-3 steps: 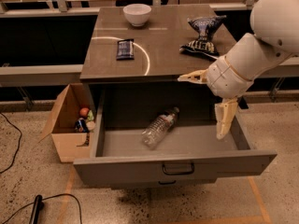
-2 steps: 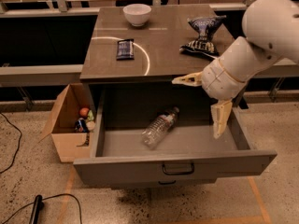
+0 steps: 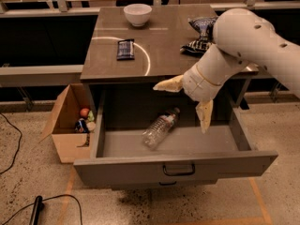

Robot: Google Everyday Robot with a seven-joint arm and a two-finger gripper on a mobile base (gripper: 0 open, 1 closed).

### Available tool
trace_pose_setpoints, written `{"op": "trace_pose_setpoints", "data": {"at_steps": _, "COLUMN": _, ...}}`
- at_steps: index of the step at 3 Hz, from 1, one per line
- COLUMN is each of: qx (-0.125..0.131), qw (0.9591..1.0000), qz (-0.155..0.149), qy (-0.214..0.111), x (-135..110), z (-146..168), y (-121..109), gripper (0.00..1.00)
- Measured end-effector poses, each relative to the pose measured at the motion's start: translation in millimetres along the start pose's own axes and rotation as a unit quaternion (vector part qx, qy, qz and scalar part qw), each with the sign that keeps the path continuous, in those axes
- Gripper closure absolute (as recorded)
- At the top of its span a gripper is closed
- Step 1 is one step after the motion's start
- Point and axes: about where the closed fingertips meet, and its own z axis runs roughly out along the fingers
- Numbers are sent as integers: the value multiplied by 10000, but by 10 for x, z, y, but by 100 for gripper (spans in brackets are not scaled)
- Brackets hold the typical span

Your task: Pick water bottle from top drawer and place on counter

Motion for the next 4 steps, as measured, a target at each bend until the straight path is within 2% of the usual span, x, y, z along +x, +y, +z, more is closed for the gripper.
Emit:
{"op": "trace_pose_setpoints", "data": {"at_steps": 1, "qx": 78, "qw": 9980, "qz": -368, "qy": 503, "x": 61, "z": 134, "y": -111, "gripper": 0}}
{"op": "trace_pose_setpoints", "data": {"at_steps": 2, "qx": 61, "qw": 9953, "qz": -458, "qy": 846, "x": 183, "z": 357, "y": -171, "gripper": 0}}
{"op": "trace_pose_setpoints", "data": {"at_steps": 3, "qx": -20, "qw": 9944, "qz": -435, "qy": 958, "x": 235, "z": 646, "y": -186, "gripper": 0}}
{"op": "trace_pose_setpoints", "data": {"at_steps": 4, "qx": -149, "qw": 9947, "qz": -504, "qy": 881, "x": 226, "z": 1004, "y": -209, "gripper": 0}}
